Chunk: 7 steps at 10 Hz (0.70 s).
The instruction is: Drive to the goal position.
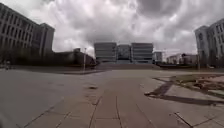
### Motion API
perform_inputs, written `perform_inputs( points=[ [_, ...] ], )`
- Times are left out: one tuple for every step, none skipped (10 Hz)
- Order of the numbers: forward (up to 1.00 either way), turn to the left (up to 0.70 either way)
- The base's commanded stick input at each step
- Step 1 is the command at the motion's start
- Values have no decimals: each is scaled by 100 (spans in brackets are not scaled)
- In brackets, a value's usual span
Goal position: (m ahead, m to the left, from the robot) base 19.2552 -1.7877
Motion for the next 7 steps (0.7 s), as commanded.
perform_inputs(
  points=[
    [100, -9],
    [100, -9],
    [100, -9],
    [100, -9],
    [100, -9],
    [100, -9],
    [100, -9]
  ],
)
